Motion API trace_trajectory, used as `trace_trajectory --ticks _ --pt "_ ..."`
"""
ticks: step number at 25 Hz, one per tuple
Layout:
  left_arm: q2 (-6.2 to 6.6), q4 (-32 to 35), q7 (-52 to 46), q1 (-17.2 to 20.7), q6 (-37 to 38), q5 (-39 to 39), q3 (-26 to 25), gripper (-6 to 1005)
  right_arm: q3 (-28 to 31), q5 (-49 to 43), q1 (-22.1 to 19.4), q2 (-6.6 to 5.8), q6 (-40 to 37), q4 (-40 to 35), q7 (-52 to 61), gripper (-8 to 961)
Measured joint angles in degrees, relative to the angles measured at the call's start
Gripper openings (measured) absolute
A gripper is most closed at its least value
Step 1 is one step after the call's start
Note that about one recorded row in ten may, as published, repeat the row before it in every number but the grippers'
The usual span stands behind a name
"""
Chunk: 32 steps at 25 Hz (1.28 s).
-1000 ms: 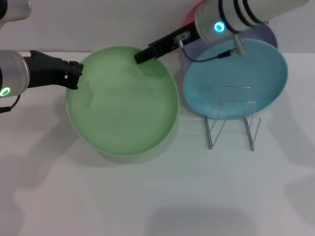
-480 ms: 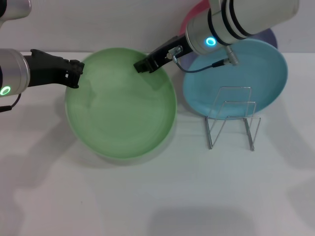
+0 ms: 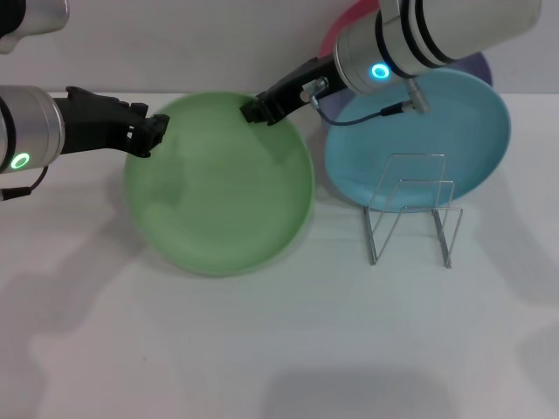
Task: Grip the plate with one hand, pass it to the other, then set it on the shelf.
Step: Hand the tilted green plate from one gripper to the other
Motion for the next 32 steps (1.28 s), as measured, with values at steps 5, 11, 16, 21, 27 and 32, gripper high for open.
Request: trace_trajectory --ticks 5,11,16,21,27,32 --pt "0.05 0.4 0.0 0.0 0.1 0.0 0.1 305 -0.1 -0.1 -0.5 -0.01 0.1 0.2 0.0 146" --pt "0.02 2.6 3.0 2.0 3.8 0.3 0.0 446 0.4 -0.3 -2.8 -0.48 0.6 4.2 0.6 100" --pt "0.06 3.3 3.6 5.3 12.4 0.5 0.1 517 1.9 -0.8 -6.9 -0.8 3.3 13.4 0.9 60" --pt "-0.02 2.7 4.5 10.3 26.1 0.4 2.7 609 2.4 -1.8 -11.4 -0.51 4.3 21.2 0.0 46" --pt "0.08 -0.7 4.4 13.0 36.0 0.1 4.1 761 2.4 -3.0 -20.7 1.11 3.8 34.0 -5.4 47" --pt "-0.02 -8.3 2.7 14.1 50.7 -0.1 6.5 767 0.5 1.5 -30.4 1.3 -2.2 43.6 -10.4 45"
